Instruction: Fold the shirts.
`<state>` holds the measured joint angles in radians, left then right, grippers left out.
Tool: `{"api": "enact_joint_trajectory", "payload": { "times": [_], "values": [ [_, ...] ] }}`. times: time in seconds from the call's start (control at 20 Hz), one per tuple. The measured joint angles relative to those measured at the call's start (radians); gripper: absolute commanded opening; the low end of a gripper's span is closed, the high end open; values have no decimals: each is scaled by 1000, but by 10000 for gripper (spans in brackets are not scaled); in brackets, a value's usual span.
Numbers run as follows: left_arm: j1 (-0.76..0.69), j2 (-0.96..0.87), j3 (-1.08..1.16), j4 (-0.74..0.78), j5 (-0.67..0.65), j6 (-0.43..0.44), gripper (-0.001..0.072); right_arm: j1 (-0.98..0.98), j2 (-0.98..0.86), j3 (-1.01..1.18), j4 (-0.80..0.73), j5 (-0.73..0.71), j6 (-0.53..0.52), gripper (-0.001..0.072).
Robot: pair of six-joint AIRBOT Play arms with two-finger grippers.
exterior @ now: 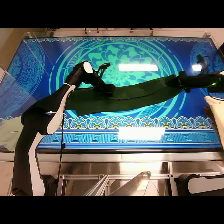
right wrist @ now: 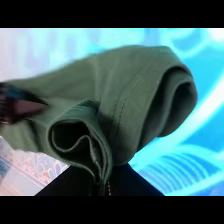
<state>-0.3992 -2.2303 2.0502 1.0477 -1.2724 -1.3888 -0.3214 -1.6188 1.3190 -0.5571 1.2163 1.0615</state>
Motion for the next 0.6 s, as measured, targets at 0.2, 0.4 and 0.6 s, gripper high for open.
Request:
{"api": "enact_joint_trajectory", "payload": {
  "times": [0.2,0.4,0.6],
  "values": [
    [-63,5,16,-72,3,3,29,-4,135,0,6,24,-12,24],
    [15,171,26,-197,5,39,29,108,212,1,16,26,-15,25],
    [214,412,27,-242,-105,54,30,378,171,1,23,-103,-18,24]
  ]
}}
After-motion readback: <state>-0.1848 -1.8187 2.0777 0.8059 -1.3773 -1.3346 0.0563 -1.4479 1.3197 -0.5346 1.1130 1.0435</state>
